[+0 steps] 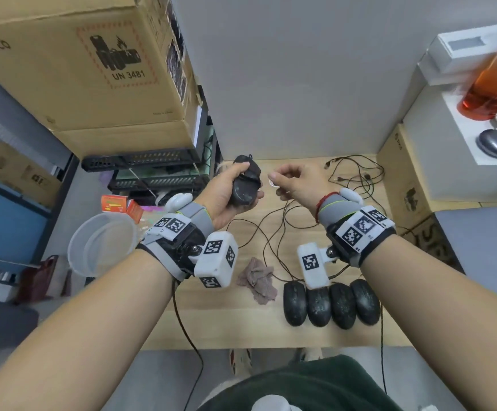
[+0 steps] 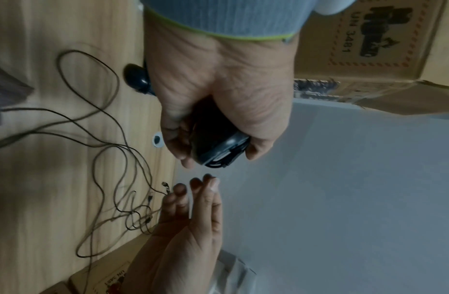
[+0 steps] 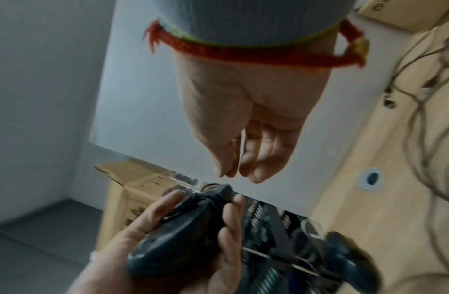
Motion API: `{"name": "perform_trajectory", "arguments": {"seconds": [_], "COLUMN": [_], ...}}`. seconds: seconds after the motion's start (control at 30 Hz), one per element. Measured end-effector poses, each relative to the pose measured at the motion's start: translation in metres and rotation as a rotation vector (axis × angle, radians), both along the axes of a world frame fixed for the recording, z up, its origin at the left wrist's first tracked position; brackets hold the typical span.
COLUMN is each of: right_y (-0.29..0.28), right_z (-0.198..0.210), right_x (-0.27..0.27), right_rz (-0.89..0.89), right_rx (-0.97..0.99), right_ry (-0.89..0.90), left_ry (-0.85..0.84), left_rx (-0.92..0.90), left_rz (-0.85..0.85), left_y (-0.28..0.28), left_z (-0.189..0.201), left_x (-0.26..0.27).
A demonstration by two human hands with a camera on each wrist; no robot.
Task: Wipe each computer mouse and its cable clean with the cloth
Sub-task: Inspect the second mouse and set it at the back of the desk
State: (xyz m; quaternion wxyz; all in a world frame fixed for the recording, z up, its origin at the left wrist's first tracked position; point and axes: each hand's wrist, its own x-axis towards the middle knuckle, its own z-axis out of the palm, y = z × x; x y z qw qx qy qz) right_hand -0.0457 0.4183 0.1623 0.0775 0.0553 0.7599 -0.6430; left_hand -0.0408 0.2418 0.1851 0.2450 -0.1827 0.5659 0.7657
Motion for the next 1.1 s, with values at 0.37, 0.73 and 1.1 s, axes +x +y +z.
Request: {"name": "perform_trajectory", "arguments": {"seconds": [0.37, 0.73, 1.1], "right_y": [-0.042, -0.064, -0.086], "right_z": [-0.164, -0.226, -0.09], "right_x": [0.049, 0.073, 0.053], "right_rz": [0.466, 0.5, 0.316], "right_rx": [0.411, 0.662, 0.0], "right_ry": [-0.592, -0.655, -0.099], "left_ry": [-0.309, -0.43, -0.136], "left_rx": [-0.169, -0.006, -0.155], "left_rz": [0.117, 0.274, 0.201], "left_y": [-0.039, -0.072, -0.049], "left_z": [-0.106, -0.163, -0.13], "left_x": [0.048, 0.066, 0.037]}}
